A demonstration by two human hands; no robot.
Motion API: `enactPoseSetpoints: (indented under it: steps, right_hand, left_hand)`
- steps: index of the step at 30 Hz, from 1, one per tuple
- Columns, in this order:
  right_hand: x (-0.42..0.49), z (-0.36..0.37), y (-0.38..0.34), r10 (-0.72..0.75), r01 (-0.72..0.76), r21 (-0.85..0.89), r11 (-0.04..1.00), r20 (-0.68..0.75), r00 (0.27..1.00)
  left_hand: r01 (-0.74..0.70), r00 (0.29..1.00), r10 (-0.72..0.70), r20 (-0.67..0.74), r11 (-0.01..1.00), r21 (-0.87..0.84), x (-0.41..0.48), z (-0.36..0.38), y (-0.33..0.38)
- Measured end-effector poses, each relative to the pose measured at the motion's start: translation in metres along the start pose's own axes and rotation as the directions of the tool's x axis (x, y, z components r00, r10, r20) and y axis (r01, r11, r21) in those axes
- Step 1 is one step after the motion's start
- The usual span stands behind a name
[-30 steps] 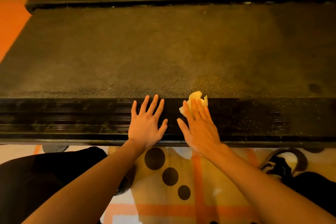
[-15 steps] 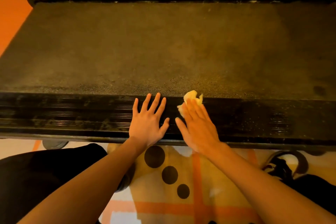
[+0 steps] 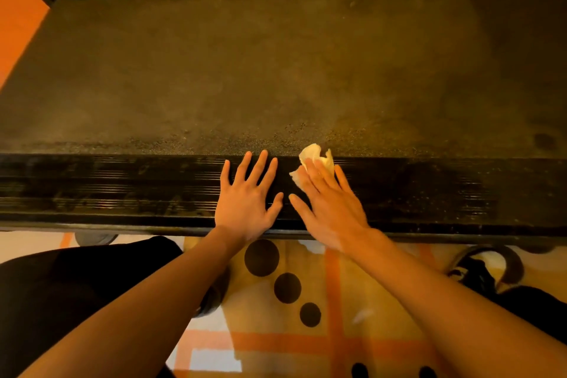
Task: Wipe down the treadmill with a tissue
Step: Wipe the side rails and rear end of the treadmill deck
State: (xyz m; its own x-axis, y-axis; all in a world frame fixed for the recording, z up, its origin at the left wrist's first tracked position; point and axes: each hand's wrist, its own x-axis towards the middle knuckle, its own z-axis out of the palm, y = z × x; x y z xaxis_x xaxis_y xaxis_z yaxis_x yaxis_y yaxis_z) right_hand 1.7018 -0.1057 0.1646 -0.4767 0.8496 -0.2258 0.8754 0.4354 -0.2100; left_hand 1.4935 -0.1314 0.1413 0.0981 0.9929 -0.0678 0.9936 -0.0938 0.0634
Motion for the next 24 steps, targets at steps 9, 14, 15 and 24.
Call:
enactPoseSetpoints:
  steps: [9,14,15,24]
  right_hand:
    - [-0.022,-0.008,0.066,0.338,-0.329,0.116,0.937,-0.062,0.939]
    - [0.019,-0.002,-0.015,0.101,-0.099,0.097,0.990,-0.018,0.995]
    - [0.013,-0.001,-0.014,0.040,-0.038,0.068,0.997,-0.020,0.999]
    - [-0.026,-0.011,0.082,0.348,-0.345,0.052,0.937,-0.079,0.934]
  left_hand:
    - [-0.012,1.000,0.012,-0.017,1.000,-0.003,0.000,0.000,0.001]
    - [-0.001,1.000,0.001,0.003,1.000,0.005,0.000,-0.001,0.002]
    - [-0.004,1.000,0.004,-0.002,1.000,0.005,-0.001,-0.001,0.002]
    - [-0.006,1.000,0.006,-0.020,1.000,-0.001,0.000,0.001,0.001]
